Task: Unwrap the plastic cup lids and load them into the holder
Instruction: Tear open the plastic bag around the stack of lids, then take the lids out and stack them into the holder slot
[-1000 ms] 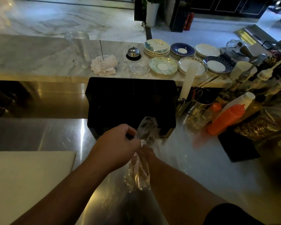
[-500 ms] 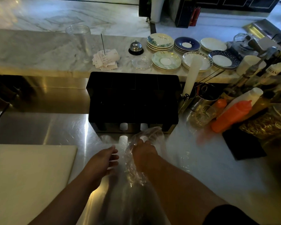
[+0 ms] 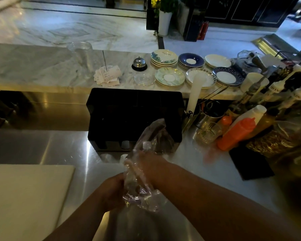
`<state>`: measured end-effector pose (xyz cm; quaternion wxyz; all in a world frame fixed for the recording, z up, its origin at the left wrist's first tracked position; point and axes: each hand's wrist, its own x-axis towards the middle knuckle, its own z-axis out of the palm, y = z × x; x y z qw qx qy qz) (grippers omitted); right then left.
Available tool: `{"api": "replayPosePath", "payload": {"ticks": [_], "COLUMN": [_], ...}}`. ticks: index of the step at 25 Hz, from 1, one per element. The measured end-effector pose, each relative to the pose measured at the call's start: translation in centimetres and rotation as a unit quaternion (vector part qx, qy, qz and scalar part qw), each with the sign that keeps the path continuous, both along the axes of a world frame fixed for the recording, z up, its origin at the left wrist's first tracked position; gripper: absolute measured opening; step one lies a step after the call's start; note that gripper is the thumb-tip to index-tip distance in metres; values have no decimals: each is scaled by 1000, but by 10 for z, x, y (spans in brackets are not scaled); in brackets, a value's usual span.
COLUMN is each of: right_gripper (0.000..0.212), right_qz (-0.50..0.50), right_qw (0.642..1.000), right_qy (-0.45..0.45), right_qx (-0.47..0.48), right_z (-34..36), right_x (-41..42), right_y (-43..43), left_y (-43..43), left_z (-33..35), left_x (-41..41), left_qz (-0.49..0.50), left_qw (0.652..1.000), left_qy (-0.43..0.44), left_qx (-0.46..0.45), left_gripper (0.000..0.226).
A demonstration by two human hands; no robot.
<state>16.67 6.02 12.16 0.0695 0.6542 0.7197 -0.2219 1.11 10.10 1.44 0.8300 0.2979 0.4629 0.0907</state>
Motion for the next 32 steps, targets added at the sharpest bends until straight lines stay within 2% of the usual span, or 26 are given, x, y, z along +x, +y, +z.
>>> {"api": "replayPosePath", "payload": {"ticks": [3, 6, 10, 13, 16, 18, 24, 27, 29, 30, 32], "right_gripper": [83, 77, 91, 94, 92, 86, 69, 62, 59, 55, 48], "right_qz": [51, 28, -31, -95, -199, -267, -355, -357, -371, -379, -390], "right_qw": [998, 995, 997, 990, 971, 945, 862, 813, 745, 705, 631], "right_qy": [-9, 22, 21, 31, 103, 175, 351, 457, 554, 598, 667], "right_qx": [32, 93, 66, 99, 85, 74, 86, 46, -6, -31, -73], "right_z": [18, 41, 70, 87, 102, 106, 104, 80, 51, 35, 9], "right_x": [11, 27, 63, 100, 144, 170, 223, 210, 188, 174, 145], "right_y": [-16, -34, -51, -62, -74, -79, -91, -80, -66, -58, -46], "left_y": [-4, -6, -8, -5, -2, 1, -3, -15, -21, -23, -23], "left_z": [-10, -12, -10, -20, -32, -39, -38, -21, -3, 7, 27], "left_x": [5, 6, 7, 4, 0, 0, 1, 5, 14, 19, 28], "left_qz": [16, 33, 36, 57, 81, 84, 71, 52, 35, 22, -20], "left_qw": [997, 997, 997, 990, 978, 969, 916, 830, 794, 796, 824], "left_qy": [59, 58, 47, 100, 171, 209, 330, 417, 390, 352, 252], "left_qx": [47, 50, 42, 75, 87, 101, 216, 368, 464, 492, 507], "left_gripper": [27, 28, 32, 28, 30, 35, 37, 57, 63, 66, 79]}}
